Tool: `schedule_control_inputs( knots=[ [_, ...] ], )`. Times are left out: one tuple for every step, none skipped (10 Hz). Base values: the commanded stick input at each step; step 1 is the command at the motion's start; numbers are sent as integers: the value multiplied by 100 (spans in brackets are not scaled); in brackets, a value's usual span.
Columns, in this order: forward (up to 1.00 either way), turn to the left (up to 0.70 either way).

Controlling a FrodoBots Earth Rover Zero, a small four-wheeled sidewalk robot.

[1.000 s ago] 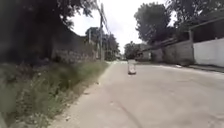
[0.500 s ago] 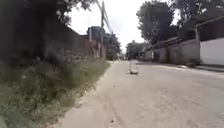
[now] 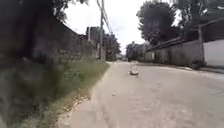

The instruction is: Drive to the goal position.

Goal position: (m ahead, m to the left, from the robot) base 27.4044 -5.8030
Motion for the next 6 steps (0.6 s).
schedule_control_inputs(
  knots=[
    [100,0],
    [100,-13],
    [100,-36],
    [100,-38],
    [100,-27],
    [100,-16]
  ],
)
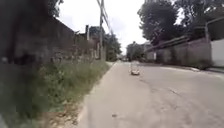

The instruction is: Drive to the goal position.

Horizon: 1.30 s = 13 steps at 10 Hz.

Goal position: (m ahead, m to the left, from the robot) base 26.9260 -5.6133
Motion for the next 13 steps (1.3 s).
schedule_control_inputs(
  knots=[
    [100,-5],
    [100,0],
    [100,0],
    [100,-1],
    [100,-3],
    [100,-4],
    [100,-5],
    [100,-2],
    [100,0],
    [100,0],
    [100,0],
    [100,0],
    [100,0]
  ],
)
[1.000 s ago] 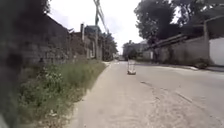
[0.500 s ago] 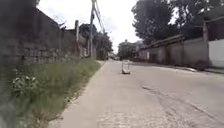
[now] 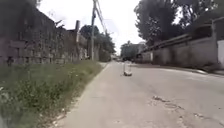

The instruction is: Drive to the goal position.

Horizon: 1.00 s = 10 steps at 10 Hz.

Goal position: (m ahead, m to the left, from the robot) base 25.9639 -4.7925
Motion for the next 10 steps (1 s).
schedule_control_inputs(
  knots=[
    [100,0],
    [100,0],
    [100,0],
    [100,0],
    [100,-9],
    [100,-36],
    [100,-3],
    [100,0],
    [100,0],
    [100,0]
  ],
)
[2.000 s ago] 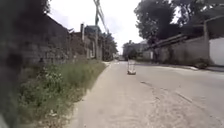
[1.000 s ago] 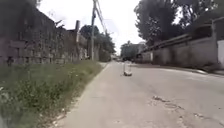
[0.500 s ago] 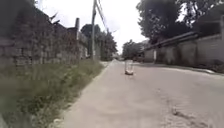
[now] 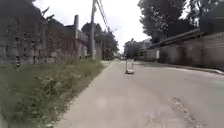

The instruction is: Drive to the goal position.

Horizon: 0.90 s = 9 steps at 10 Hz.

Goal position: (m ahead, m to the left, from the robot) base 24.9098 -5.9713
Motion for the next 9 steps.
schedule_control_inputs(
  knots=[
    [100,0],
    [100,0],
    [100,0],
    [100,0],
    [100,0],
    [100,-2],
    [100,-14],
    [100,-13],
    [100,0]
  ],
)
